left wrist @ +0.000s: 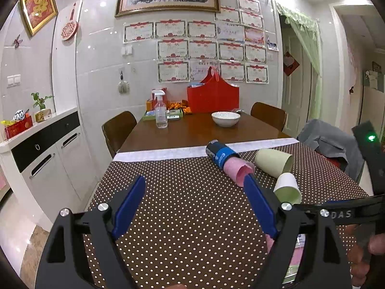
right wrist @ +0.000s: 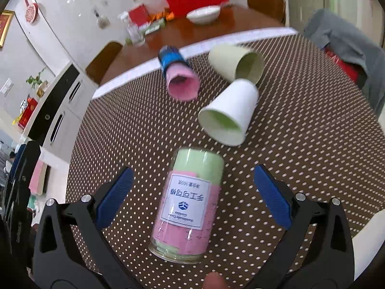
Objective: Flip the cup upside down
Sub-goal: 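Move the right gripper over the canister lying on the tablecloth, then close the right gripper around the canister body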
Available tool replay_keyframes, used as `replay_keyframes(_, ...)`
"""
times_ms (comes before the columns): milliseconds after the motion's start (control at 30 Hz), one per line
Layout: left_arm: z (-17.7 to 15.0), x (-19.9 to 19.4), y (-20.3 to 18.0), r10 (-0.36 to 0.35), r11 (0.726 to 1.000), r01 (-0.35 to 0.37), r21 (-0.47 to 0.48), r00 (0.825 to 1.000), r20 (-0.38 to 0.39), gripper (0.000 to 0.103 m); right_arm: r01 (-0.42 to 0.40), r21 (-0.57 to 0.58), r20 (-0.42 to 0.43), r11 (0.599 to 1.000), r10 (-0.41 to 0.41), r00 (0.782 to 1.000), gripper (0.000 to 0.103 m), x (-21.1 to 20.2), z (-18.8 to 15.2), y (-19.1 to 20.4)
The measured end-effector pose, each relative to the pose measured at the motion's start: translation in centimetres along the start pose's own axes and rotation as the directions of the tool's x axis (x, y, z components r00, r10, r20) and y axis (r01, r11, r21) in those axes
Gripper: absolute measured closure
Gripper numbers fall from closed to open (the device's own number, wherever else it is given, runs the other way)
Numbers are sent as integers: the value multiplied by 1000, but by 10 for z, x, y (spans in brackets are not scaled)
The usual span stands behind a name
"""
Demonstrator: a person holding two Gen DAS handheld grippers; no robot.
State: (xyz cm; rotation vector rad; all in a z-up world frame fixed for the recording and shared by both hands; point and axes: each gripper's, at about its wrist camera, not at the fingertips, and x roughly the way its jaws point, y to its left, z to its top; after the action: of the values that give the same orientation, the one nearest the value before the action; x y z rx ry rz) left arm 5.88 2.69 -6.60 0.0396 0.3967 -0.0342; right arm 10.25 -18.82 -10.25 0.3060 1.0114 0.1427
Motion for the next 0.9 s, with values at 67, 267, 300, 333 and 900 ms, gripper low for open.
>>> replay_keyframes(67, -3, 4, 1, -5, 1000, 5, -1, 1000, -14, 20, 13, 0, -23, 1000, -13, 1000, 5, 7, 1, 1)
replay_keyframes(267, -10, 11, 1, -15, 1000, 16, 7, 999, -37, 20, 39, 14, -83, 999, -37, 996, 10, 27, 5, 0)
replay_keyframes(300, -11, 11, 0, -16, 1000, 16, 6, 999, -39, 20, 40, 20, -95, 999, -38, 995, 11, 31, 6, -1)
replay_keyframes(333, -12, 12, 0, -16, 1000, 17, 4, 999, -41, 20, 36, 28, -112, 999, -32, 993, 12, 35, 6, -2)
replay_keyframes(900, -20, 25, 4, -12, 1000, 13, 10, 996, -86, 20, -24, 80, -264, 997, 44, 964, 33, 79, 13, -3)
